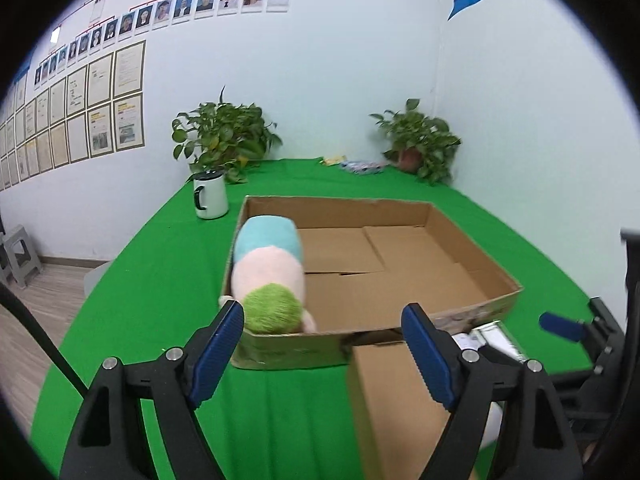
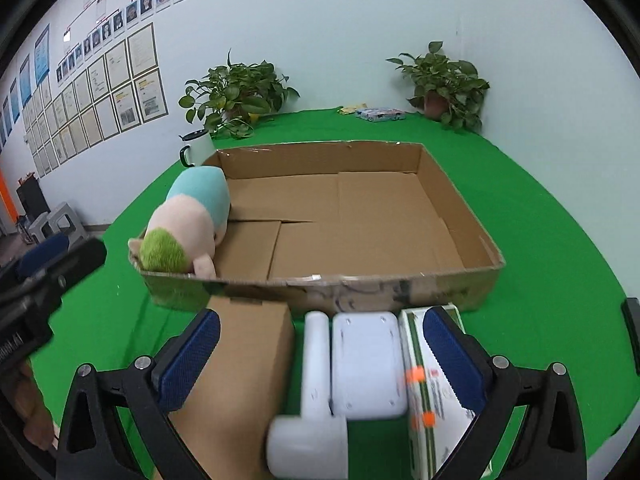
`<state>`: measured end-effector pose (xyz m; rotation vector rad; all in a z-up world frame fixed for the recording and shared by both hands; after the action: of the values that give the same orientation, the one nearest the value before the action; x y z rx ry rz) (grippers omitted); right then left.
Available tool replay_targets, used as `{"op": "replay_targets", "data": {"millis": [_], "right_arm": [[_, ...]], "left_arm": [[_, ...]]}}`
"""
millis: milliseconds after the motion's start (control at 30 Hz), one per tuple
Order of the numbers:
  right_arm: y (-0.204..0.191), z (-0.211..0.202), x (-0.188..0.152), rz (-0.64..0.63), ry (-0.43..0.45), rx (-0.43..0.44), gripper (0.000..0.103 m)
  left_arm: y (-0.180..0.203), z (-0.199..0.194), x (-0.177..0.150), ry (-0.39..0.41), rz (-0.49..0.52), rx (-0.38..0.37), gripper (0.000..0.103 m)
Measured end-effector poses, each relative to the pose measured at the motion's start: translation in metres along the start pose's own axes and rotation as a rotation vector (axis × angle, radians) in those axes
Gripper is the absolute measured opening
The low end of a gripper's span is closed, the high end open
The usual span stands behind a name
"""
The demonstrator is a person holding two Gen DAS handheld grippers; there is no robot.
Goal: Organize objects
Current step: 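Open both grippers to release the plush inside the box and withdraw, then move both grippers to the long brown cardboard box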
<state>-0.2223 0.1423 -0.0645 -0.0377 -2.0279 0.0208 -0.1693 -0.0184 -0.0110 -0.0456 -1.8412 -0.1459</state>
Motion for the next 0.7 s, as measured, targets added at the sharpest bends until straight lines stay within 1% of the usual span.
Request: {"op": "replay_targets", "data": {"millis": [133,200,267,333,433,533,600,633,700], "right_arm": [[0.015,-0.025,-0.015,0.003,0.013,-0.01,0.102],[0.018,-0.033,-0.023,0.002,0.008,-0.004,0.102],[0.02,-0.042,-0.028,-0.001,0.006,0.007,0.102],[0.019,-0.044,-0.028,-0.004,0.005,0.014,0.102],[0.016,-0.05,-0.03,-0.009,-0.002,0.034,0.102],[0.01,-0.062,-0.042,0.02,-0.028,0.082,0.102],[0.005,-0.068,-0.054,0.043,-0.054,0.113,0.102],[-0.003,-0.074,-0.065,0.051,-0.08,0.139,0.102],[-0.021,-0.084,-0.083,0.038,-0.119,0.188,0.102]], "left_arm": [[0.014,-0.011,-0.002,0.002,-0.001,-0.025,0.081],[0.019,-0.009,-0.007,-0.022,-0.01,-0.032,0.081],[0.02,-0.007,-0.014,-0.054,-0.011,-0.025,0.081],[0.021,-0.008,-0.017,-0.059,-0.006,-0.018,0.081],[0.024,-0.011,-0.019,-0.065,-0.027,-0.036,0.081],[0.025,-0.014,-0.024,-0.083,-0.052,-0.071,0.081],[0.024,-0.017,-0.034,-0.112,-0.071,-0.106,0.081],[0.023,-0.016,-0.042,-0.128,-0.079,-0.124,0.081],[0.019,-0.013,-0.063,-0.186,-0.104,-0.154,0.08]]}}
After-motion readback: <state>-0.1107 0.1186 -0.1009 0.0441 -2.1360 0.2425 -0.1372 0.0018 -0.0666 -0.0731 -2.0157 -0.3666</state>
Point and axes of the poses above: each gripper's, at about its wrist camera, not at the fingertips, and z roughly the way its jaws point, y to its right, x to its top, the point moved 9 cm from there along z, roughly the way its jaws point, and after that the axes turned 14 degrees about y, right-handed, at the moved point
